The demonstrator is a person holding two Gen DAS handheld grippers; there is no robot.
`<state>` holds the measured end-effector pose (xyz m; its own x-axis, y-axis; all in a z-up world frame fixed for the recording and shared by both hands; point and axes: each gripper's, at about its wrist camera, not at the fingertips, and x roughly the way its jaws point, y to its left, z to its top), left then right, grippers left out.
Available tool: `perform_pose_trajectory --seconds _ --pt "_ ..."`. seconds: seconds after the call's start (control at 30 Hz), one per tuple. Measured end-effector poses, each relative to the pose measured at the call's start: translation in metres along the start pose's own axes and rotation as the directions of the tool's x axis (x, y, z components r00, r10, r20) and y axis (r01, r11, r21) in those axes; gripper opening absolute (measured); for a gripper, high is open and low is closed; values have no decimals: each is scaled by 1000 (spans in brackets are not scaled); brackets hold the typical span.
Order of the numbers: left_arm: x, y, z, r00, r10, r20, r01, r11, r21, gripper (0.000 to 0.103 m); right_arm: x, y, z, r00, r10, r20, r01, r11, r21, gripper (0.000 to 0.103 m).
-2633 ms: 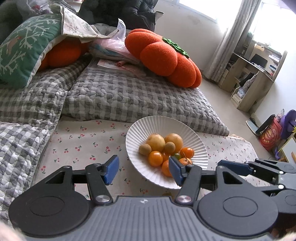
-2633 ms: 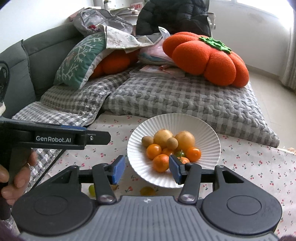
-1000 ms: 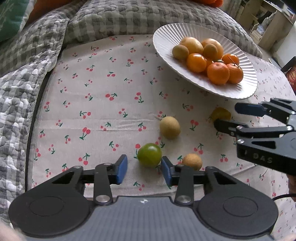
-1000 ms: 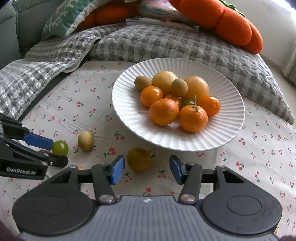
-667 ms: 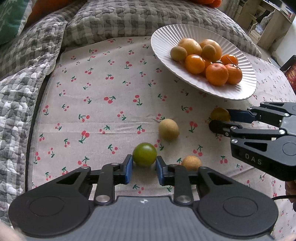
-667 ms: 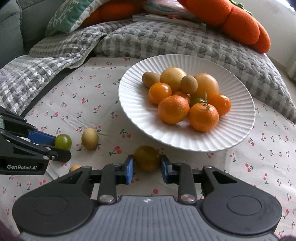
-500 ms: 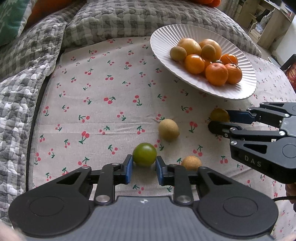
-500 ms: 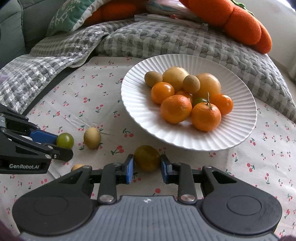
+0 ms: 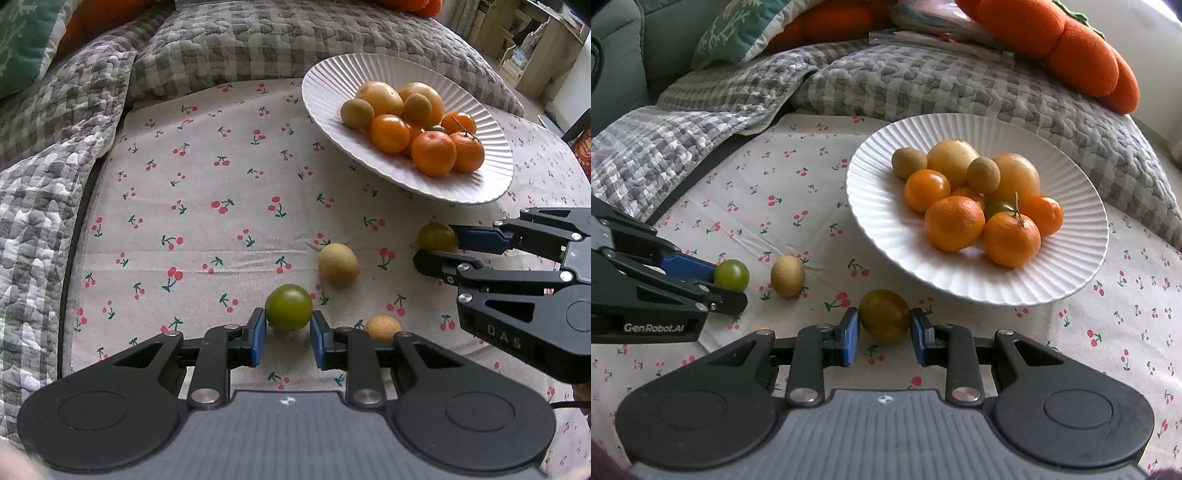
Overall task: Organize fruits
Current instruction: 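Grasp the green fruit with the left tool while the right tool grasps a yellow-orange fruit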
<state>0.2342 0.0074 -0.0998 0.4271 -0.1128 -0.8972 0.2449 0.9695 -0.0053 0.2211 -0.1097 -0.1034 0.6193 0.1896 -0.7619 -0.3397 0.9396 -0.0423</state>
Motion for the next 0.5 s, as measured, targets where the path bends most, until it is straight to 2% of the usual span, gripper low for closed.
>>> perform_pose_trajectory --seconds 0.5 --pt "-13 -3 3 999 20 44 -20 1000 -6 11 -16 6 9 998 43 39 -44 999 15 27"
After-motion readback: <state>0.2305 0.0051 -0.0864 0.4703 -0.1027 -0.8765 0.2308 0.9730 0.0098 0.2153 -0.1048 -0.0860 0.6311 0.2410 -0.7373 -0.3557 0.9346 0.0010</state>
